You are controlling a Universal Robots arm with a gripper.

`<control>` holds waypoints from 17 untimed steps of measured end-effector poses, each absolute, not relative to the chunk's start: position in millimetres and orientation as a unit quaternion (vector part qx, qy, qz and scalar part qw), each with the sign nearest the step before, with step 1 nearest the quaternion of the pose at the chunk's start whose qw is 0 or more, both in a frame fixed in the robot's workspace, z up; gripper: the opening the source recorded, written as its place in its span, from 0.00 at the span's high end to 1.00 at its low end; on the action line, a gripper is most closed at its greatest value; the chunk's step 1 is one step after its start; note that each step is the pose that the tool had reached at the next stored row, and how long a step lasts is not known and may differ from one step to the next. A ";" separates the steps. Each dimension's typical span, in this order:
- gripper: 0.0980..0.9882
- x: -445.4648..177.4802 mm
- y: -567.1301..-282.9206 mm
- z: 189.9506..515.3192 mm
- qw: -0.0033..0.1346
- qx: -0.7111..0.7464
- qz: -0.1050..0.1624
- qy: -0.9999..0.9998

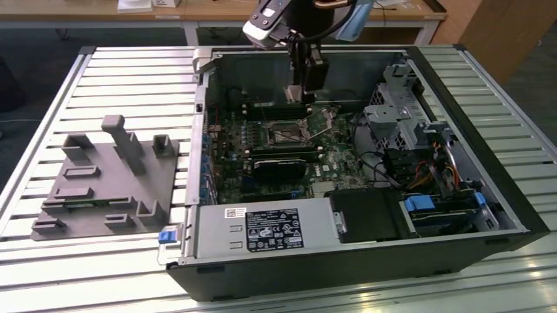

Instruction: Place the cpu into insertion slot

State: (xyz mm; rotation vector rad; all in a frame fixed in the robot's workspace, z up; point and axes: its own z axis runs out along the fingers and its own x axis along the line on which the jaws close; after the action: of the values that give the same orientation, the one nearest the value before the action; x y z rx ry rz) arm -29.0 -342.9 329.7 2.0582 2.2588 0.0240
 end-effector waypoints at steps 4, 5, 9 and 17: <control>0.51 -29.8 -341.5 327.6 0.043 0.680 0.008 0.732; 0.51 -30.0 -341.3 327.1 0.043 0.680 0.007 0.732; 0.51 -30.2 -340.1 323.8 0.043 0.680 0.008 0.732; 0.51 -30.3 -339.0 314.6 0.043 0.680 0.007 0.732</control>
State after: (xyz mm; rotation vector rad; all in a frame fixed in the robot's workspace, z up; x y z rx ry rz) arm -30.3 -339.0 314.6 2.0804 2.2368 0.0228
